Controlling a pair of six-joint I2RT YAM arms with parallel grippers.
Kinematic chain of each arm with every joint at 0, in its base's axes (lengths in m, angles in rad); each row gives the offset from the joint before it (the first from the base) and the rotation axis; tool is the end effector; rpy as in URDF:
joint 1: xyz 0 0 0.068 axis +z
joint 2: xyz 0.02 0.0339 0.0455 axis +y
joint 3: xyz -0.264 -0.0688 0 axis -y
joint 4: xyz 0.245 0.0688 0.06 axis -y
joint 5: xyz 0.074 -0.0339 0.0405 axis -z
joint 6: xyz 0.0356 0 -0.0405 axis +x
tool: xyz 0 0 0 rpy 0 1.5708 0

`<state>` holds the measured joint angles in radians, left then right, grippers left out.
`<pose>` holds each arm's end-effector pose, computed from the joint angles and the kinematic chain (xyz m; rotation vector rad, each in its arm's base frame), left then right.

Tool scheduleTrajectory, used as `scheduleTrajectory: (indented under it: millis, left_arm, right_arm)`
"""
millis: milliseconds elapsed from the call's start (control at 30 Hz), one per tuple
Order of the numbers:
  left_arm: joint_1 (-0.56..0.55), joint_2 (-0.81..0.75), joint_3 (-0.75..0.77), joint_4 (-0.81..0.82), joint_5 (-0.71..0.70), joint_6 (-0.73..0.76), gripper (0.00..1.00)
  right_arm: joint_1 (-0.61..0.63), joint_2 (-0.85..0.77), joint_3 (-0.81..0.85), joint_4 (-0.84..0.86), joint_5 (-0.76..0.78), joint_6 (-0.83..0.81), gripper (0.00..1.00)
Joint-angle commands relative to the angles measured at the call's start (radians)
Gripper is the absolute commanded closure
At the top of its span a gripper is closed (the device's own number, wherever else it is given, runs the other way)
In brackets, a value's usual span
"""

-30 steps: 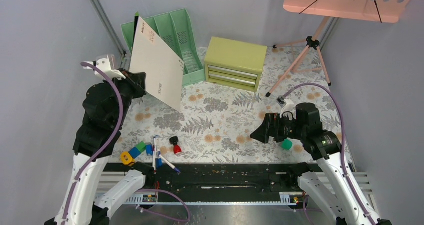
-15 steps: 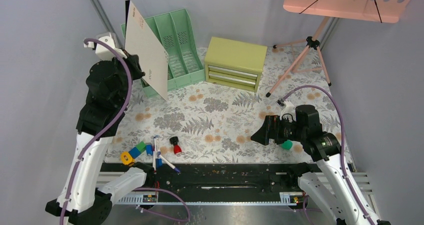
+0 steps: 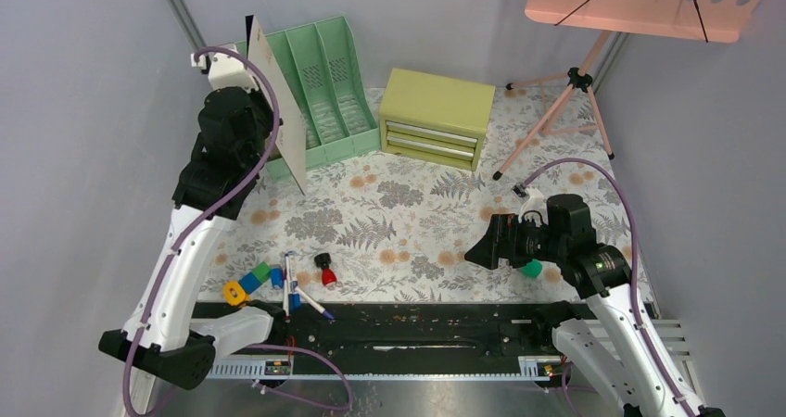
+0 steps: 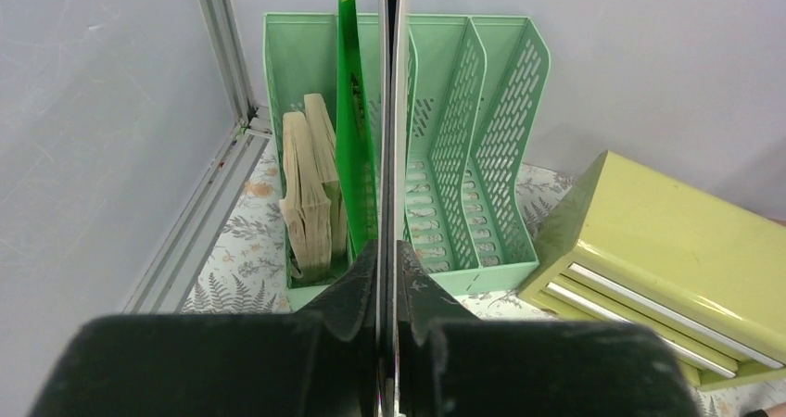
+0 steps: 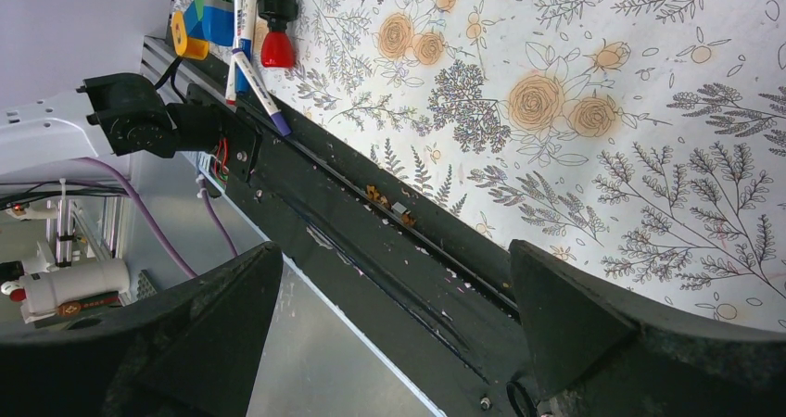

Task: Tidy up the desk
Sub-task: Place the folder in the storage box.

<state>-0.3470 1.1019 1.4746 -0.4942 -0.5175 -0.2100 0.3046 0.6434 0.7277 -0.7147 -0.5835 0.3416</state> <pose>0.2046 -0.0553 0.4814 -0.2699 1.6545 0.0181 0.1197 0.0582 0.2912 -0.2995 2.2390 0.9963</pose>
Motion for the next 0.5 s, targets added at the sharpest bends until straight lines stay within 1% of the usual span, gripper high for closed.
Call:
scheduleTrajectory:
  millis: [0,167,467]
  left_arm:
    - [0.006,0.018,0.061,0.194,-0.052,0.037,1.00]
    - [0.012,0.063,0.062,0.233,-0.077,0.063,1.00]
    - [0.047,0.148,0.083,0.315,-0.060,0.082,1.00]
  right_arm:
    - [-0.004,0.001,-0.004,-0.003,0.007,-0.003,0.01]
    - [-0.004,0.002,-0.003,-0.002,0.006,-0.003,0.00]
    - [-0.004,0.006,-0.004,-0.002,0.005,-0.003,0.00]
